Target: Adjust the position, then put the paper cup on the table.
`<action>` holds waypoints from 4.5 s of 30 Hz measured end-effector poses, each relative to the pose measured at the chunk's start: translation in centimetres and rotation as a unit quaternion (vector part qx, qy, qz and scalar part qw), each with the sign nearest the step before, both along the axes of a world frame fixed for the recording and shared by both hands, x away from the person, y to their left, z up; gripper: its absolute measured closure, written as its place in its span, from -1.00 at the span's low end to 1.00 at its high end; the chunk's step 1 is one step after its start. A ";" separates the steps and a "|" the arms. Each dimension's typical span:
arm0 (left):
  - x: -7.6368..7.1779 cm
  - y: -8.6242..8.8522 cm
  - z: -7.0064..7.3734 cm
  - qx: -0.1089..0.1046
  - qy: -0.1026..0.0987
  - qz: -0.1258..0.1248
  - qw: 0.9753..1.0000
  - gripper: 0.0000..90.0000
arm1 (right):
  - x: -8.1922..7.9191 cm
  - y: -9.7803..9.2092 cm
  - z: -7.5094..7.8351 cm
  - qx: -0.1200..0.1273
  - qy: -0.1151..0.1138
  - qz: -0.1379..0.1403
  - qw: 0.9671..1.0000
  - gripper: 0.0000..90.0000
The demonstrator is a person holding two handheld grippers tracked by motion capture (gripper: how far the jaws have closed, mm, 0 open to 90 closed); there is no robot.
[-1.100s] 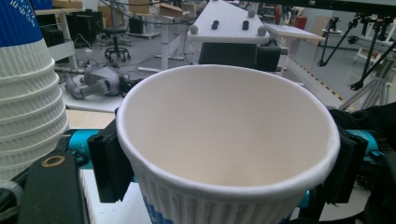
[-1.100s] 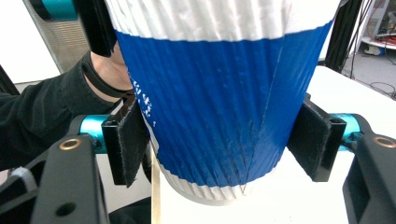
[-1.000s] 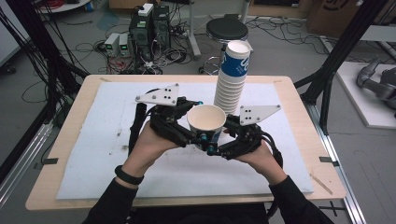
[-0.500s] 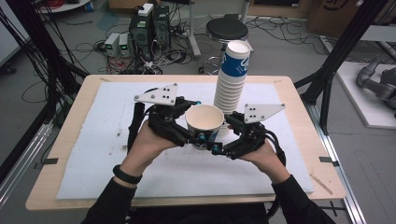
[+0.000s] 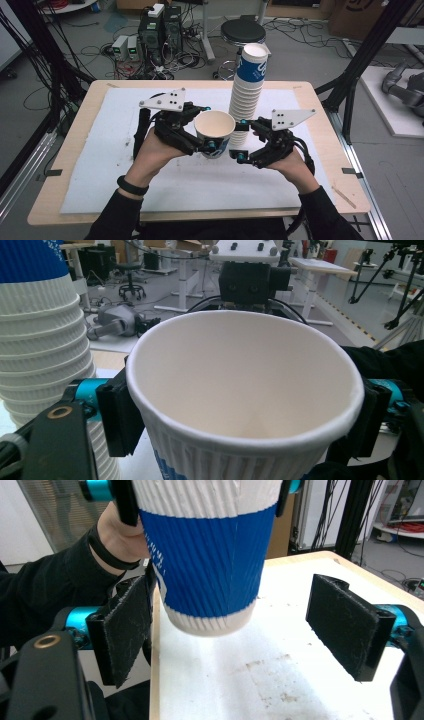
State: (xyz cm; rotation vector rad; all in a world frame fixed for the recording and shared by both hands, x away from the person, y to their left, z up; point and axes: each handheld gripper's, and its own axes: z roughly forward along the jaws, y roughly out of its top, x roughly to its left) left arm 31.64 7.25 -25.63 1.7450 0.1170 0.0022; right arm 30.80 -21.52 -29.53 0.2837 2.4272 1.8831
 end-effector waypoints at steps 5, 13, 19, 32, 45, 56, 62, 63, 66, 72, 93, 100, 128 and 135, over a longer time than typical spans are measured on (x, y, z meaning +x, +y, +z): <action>0.0 0.5 0.0 0.000 -0.001 0.006 1.000 -0.51 | 0.3 -1.4 0.2 0.007 -0.009 -0.014 1.000 -0.59; 0.3 0.9 -0.1 0.005 0.003 0.011 1.000 -0.51 | 0.5 -2.9 0.7 0.007 -0.025 -0.030 0.999 -0.59; 0.6 0.9 -0.2 0.005 0.002 0.009 1.000 -0.51 | 0.6 -3.6 0.7 0.006 -0.026 -0.038 0.999 -0.59; 0.4 0.5 0.0 0.009 -0.004 0.006 1.000 -0.51 | 0.5 -4.1 0.8 0.005 -0.025 -0.047 0.999 -0.59; 0.3 1.1 0.0 0.012 -0.005 0.022 1.000 -0.51 | 0.8 -4.7 0.9 0.012 -0.024 -0.054 0.998 -0.59; 0.4 2.2 0.0 0.005 -0.007 0.052 0.999 -0.51 | 1.0 -5.1 0.9 0.014 -0.026 -0.063 0.998 -0.59; 0.3 4.2 -0.4 0.010 -0.007 0.081 0.997 -0.50 | 1.1 -5.2 0.9 0.015 -0.024 -0.067 0.997 -0.59; 0.3 4.5 -0.5 0.013 -0.007 0.087 0.996 -0.51 | 1.1 -5.2 0.9 0.014 -0.025 -0.067 0.997 -0.59; 0.4 5.6 -0.8 0.020 -0.007 0.105 0.994 -0.51 | 1.1 -5.2 0.9 0.015 -0.026 -0.067 0.997 -0.59; 0.3 7.3 -1.2 0.029 -0.016 0.138 0.990 -0.51 | 1.3 -5.1 0.9 0.013 -0.025 -0.068 0.997 -0.58; 1.7 13.8 -6.0 0.023 -0.007 0.315 0.949 -0.51 | 1.7 -5.2 0.8 0.017 -0.024 -0.077 0.997 -0.59; 2.2 15.3 -7.6 0.012 -0.003 0.363 0.932 -0.51 | 1.9 -5.1 0.7 0.018 -0.024 -0.076 0.997 -0.59; 5.0 15.9 -14.3 0.020 0.032 0.477 0.878 -0.50 | 2.0 -4.6 0.6 0.018 -0.028 -0.073 0.997 -0.59; 5.7 15.8 -15.7 0.032 0.036 0.490 0.870 -0.49 | 1.9 -4.5 0.6 0.017 -0.025 -0.073 0.997 -0.59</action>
